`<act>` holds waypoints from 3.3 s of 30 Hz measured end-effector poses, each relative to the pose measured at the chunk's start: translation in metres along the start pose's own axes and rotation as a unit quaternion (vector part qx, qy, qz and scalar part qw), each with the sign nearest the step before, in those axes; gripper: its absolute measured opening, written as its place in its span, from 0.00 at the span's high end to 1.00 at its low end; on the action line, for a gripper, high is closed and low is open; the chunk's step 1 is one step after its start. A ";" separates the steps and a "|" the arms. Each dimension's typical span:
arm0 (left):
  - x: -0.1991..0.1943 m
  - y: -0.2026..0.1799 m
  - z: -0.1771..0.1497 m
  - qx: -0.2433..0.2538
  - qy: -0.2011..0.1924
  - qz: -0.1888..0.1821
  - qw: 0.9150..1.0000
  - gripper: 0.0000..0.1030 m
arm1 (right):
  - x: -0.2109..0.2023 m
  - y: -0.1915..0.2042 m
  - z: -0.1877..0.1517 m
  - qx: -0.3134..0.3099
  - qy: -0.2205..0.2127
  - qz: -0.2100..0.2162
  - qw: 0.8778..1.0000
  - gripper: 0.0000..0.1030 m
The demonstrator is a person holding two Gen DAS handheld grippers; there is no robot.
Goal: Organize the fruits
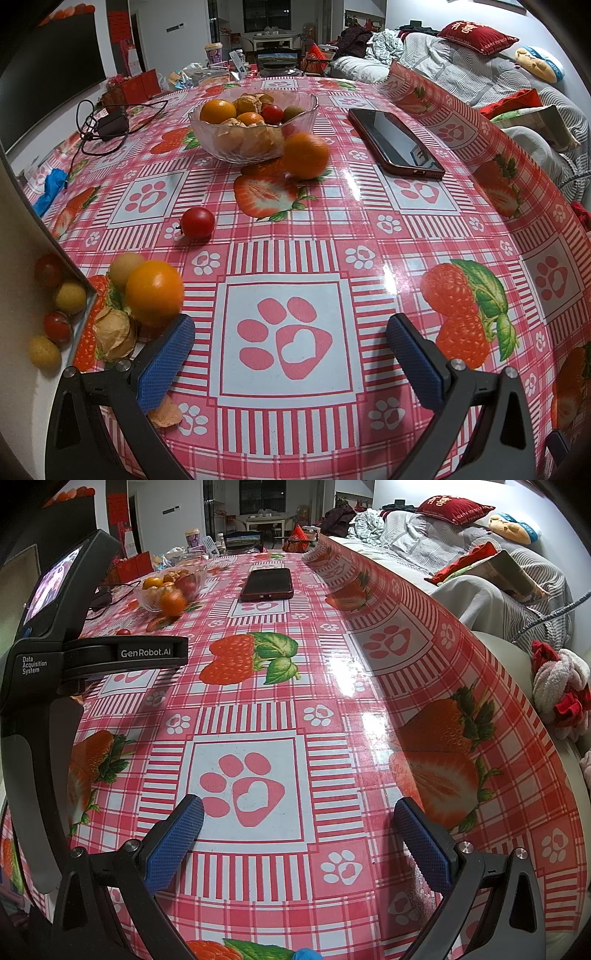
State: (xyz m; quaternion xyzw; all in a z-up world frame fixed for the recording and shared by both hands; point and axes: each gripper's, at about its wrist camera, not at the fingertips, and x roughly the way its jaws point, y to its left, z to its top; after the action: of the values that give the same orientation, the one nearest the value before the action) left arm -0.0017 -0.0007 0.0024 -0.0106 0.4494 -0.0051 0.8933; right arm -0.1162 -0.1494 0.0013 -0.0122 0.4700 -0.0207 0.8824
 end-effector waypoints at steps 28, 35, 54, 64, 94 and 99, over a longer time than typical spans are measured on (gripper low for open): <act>0.001 0.000 0.000 0.002 0.004 0.003 1.000 0.00 | -0.002 0.001 -0.001 -0.002 0.000 -0.003 1.000 0.00; 0.001 0.000 0.000 0.003 0.005 0.004 1.000 0.00 | -0.004 -0.002 0.000 0.002 0.003 0.003 1.000 0.00; -0.003 -0.002 -0.001 0.017 0.022 -0.005 1.000 0.00 | 0.002 -0.003 0.004 0.007 0.012 0.008 1.000 0.00; -0.072 0.011 -0.030 0.068 -0.005 -0.068 0.995 0.00 | 0.003 -0.001 0.004 0.011 0.021 0.009 1.000 0.00; -0.044 0.157 -0.053 0.012 0.045 0.034 0.998 0.00 | 0.008 0.015 0.021 0.039 0.054 0.023 0.997 0.00; -0.041 0.158 -0.050 0.010 0.058 0.033 0.998 0.00 | 0.002 0.058 0.045 0.010 0.041 0.093 0.995 0.00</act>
State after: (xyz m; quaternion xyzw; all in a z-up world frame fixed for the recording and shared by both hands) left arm -0.0666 0.1574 0.0015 0.0135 0.5006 0.0196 0.8654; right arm -0.0764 -0.0914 0.0221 0.0410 0.5047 0.0564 0.8605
